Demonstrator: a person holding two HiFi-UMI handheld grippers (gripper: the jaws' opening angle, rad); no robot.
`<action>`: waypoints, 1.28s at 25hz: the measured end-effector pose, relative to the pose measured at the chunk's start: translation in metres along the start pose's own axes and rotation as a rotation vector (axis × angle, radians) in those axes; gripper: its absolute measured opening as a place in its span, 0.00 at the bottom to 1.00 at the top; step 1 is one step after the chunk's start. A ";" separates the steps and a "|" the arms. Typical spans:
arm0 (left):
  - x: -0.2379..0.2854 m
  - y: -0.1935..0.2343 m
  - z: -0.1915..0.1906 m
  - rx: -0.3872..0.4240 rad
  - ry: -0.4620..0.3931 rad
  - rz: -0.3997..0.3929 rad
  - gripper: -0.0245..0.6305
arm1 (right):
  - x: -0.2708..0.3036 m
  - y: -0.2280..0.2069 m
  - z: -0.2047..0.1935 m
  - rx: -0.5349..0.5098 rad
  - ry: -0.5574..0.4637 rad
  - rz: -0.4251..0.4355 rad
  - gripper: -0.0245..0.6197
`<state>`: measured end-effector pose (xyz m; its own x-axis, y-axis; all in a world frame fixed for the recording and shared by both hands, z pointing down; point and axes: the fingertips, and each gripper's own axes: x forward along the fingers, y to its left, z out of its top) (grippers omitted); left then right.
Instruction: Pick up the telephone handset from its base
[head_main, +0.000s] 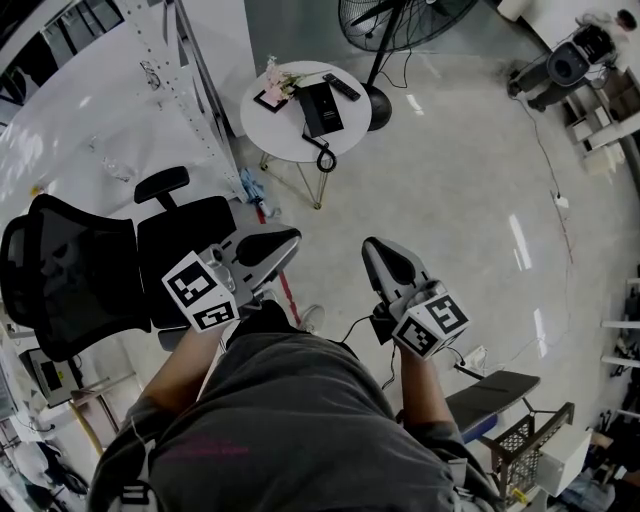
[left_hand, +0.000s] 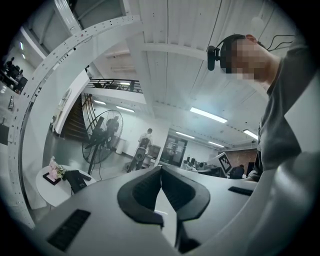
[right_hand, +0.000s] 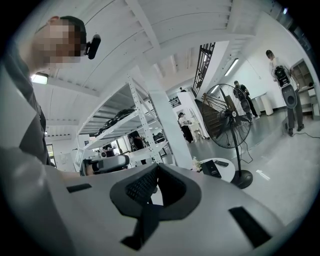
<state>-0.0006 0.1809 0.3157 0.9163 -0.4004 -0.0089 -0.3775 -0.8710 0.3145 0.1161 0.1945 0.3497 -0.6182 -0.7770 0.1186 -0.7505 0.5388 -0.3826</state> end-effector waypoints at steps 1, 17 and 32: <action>0.002 -0.001 0.000 0.001 0.000 0.002 0.06 | -0.002 -0.001 0.000 0.001 0.000 0.002 0.06; 0.026 0.014 0.004 0.011 -0.010 0.012 0.06 | -0.001 -0.033 0.006 -0.001 0.003 -0.007 0.06; 0.068 0.129 0.014 -0.059 0.000 -0.020 0.06 | 0.088 -0.093 0.020 0.019 0.052 -0.070 0.06</action>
<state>0.0111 0.0372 0.3422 0.9236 -0.3830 -0.0156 -0.3506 -0.8604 0.3698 0.1363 0.0695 0.3775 -0.5762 -0.7942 0.1929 -0.7880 0.4771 -0.3892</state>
